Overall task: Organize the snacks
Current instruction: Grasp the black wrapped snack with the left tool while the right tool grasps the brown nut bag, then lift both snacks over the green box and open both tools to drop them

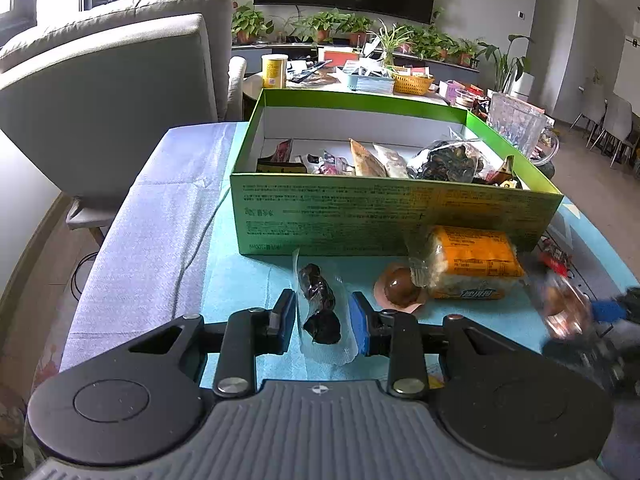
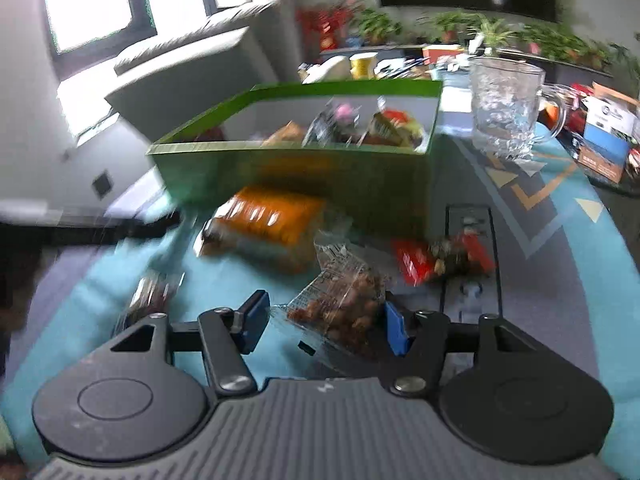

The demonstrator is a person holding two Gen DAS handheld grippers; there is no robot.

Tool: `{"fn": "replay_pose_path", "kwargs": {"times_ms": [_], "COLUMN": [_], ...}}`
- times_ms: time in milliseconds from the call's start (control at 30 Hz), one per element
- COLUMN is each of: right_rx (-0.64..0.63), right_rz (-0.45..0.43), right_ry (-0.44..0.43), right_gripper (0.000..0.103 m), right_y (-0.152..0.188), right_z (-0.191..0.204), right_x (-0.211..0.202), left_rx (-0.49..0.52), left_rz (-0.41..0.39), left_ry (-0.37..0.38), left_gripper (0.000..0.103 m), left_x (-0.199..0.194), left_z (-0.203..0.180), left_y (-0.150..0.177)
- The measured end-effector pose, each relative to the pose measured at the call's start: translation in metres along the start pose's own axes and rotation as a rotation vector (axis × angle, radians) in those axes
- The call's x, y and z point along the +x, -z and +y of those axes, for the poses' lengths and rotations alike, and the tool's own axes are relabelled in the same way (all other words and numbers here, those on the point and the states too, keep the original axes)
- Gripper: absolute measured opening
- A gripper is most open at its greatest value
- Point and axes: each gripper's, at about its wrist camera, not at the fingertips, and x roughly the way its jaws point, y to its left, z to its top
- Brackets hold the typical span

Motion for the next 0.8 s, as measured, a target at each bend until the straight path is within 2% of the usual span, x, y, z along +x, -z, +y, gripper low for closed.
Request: {"fn": "replay_pose_path", "kwargs": {"times_ms": [167,400,433,467,500,633,667,700,767,800], "right_rx": [-0.091,0.005,0.011,0.014,0.015,0.019,0.024,0.027,0.023,0.021], "right_rz": [0.031,0.016,0.015,0.012,0.008,0.003,0.003,0.003,0.003,0.003], "right_ry": [0.012,0.043,0.046,0.049,0.051,0.043,0.037,0.033,0.033,0.034], "right_gripper": [0.061,0.061,0.061,0.061,0.061,0.061,0.060,0.061,0.061,0.061], "right_y": [0.010,0.007,0.006,0.006,0.006,0.006,0.006,0.006,0.006,0.006], "right_z": [0.007,-0.002,-0.002,-0.002,-0.002,-0.003,-0.005,-0.005,-0.005,-0.004], "right_x": [-0.012,0.000,0.001,0.001,0.001,-0.001,-0.001,-0.002,-0.002,-0.002], "left_rx": [-0.007,-0.011,-0.011,-0.011,-0.011,-0.010,-0.010,-0.012,-0.017,-0.016], "left_rz": [-0.010,-0.019,-0.020,-0.022,-0.017,0.001,0.015,0.030,0.043,0.041], "left_ry": [-0.003,-0.005,-0.007,-0.008,-0.008,-0.010,-0.016,-0.024,-0.053,-0.067], "left_gripper": [0.027,0.025,0.025,0.019,0.017,0.018,0.022,0.035,0.049,0.049], "left_x": [-0.002,-0.009,-0.009,-0.009,-0.009,-0.007,-0.005,-0.003,0.000,0.001], "left_z": [0.001,0.001,0.001,0.002,0.002,0.002,0.001,0.000,0.000,0.000], "left_y": [-0.002,-0.003,-0.004,-0.004,-0.004,-0.003,-0.003,-0.002,0.001,0.002]}}
